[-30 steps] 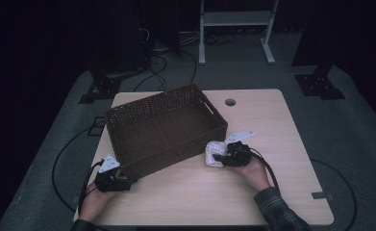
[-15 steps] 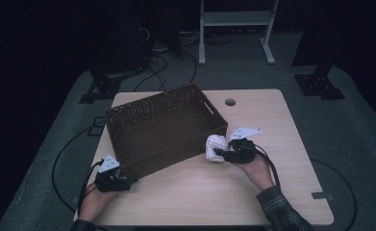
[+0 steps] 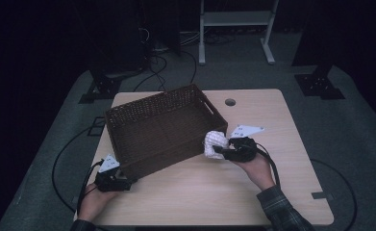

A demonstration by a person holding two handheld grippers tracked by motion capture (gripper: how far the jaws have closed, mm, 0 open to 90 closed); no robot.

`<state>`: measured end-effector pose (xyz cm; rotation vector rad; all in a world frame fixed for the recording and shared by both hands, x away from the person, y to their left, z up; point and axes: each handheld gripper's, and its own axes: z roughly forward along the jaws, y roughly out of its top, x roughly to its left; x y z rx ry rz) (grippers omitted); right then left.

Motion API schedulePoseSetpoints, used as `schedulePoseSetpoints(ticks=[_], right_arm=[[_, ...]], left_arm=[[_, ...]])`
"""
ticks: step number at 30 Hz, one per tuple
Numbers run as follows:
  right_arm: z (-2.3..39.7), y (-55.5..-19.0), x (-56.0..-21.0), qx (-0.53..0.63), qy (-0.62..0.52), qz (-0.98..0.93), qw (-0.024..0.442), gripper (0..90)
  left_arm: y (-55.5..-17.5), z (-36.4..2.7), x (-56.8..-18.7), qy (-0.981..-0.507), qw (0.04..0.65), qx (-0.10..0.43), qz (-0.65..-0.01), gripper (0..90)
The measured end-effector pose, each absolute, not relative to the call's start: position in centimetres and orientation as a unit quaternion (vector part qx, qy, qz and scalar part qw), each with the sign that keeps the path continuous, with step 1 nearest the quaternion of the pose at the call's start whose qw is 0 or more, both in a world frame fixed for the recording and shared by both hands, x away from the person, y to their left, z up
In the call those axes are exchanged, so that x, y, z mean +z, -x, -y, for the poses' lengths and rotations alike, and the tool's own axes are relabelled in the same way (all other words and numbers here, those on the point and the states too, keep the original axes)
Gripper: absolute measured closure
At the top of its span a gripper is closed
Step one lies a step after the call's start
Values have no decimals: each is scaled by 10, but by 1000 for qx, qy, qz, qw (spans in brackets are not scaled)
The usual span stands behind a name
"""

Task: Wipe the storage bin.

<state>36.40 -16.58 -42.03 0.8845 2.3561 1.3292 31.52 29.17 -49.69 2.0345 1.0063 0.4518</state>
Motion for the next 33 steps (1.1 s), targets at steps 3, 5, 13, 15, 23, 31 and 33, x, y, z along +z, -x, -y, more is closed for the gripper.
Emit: schedulePoseSetpoints(ticks=[3,5,13,15,23,31,33], right_arm=[[166,-365,-422,461,-310,-819,145,588],[166,-366,-423,461,-311,-819,143,587],[166,-370,-434,447,-319,-825,136,587],[165,-371,-437,444,-319,-826,133,588],[162,-375,-449,433,-325,-832,123,588],[156,-378,-463,419,-323,-841,111,588],[154,-378,-466,413,-324,-844,108,588]], left_arm=[[-315,-292,-497,-805,401,179,-398,141],[-315,-292,-497,-805,401,179,-399,143],[-315,-292,-497,-805,401,180,-399,144],[-315,-292,-497,-805,401,180,-399,144],[-315,-292,-497,-805,401,180,-399,144],[-315,-292,-497,-805,401,180,-399,143],[-315,-292,-497,-805,401,180,-399,143]])
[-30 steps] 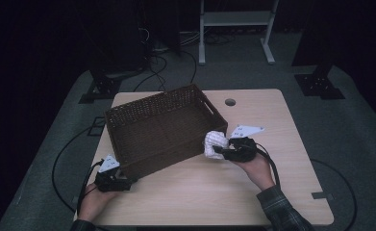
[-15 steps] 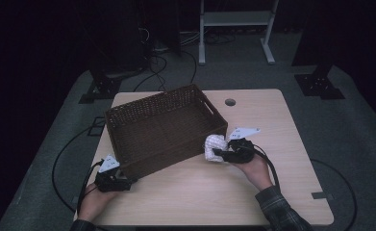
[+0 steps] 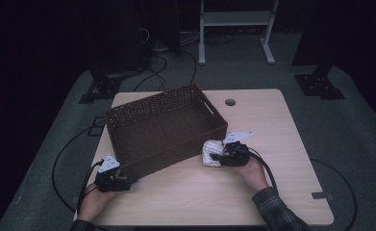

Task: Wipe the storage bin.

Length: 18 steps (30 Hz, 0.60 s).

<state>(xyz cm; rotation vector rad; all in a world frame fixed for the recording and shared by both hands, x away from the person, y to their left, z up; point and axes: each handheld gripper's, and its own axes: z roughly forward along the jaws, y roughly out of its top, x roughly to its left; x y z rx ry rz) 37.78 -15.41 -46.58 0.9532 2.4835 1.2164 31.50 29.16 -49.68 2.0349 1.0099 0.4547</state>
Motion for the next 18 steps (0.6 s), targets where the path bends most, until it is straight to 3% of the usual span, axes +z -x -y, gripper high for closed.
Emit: schedulePoseSetpoints(ticks=[9,18], right_arm=[[147,-379,-476,402,-321,-852,97,588],[151,-374,-463,417,-315,-845,112,589]], left_arm=[[-315,-292,-497,-805,401,180,-400,144],[-315,-292,-497,-804,401,179,-400,143]])
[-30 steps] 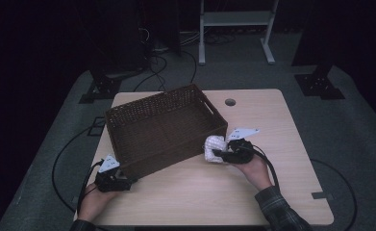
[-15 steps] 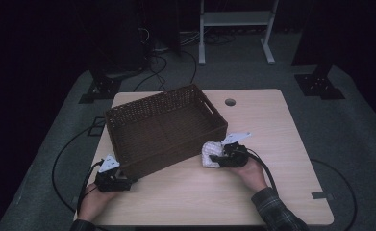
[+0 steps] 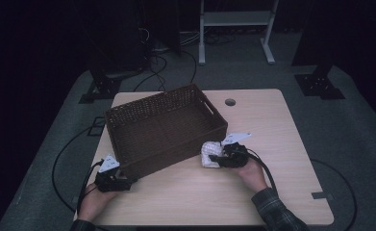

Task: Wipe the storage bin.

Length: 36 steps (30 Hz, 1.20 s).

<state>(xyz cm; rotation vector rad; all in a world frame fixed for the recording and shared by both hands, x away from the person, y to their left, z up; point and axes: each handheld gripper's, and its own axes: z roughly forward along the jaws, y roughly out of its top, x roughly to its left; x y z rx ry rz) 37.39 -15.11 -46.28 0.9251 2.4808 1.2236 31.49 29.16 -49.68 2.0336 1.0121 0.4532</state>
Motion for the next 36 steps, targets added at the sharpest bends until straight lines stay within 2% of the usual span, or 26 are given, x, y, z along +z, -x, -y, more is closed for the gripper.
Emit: schedulePoseSetpoints(ticks=[20,36], right_arm=[[156,-361,-425,467,-298,-820,142,589],[152,-366,-434,455,-301,-828,130,590]], left_arm=[[-315,-292,-497,-804,401,180,-400,144],[-315,-292,-497,-804,402,179,-401,144]])
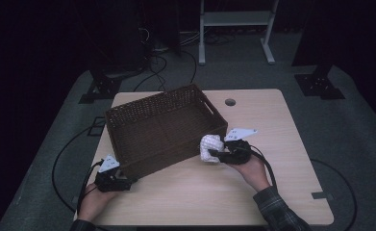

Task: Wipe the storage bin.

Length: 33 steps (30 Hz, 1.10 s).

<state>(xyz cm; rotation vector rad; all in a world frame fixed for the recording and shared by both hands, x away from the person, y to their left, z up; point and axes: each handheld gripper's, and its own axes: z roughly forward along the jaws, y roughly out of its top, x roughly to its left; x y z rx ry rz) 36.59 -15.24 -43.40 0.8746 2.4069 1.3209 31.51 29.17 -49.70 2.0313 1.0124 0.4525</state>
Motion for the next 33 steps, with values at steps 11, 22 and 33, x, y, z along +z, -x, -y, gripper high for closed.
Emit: schedulePoseSetpoints(ticks=[11,22,33], right_arm=[[149,-373,-453,434,-309,-839,115,589],[142,-378,-474,404,-312,-854,99,589],[141,-378,-474,402,-309,-856,102,589]], left_arm=[[-315,-292,-497,-803,402,177,-403,145],[-316,-293,-497,-802,402,172,-406,145],[-317,-294,-497,-800,405,160,-414,147]])
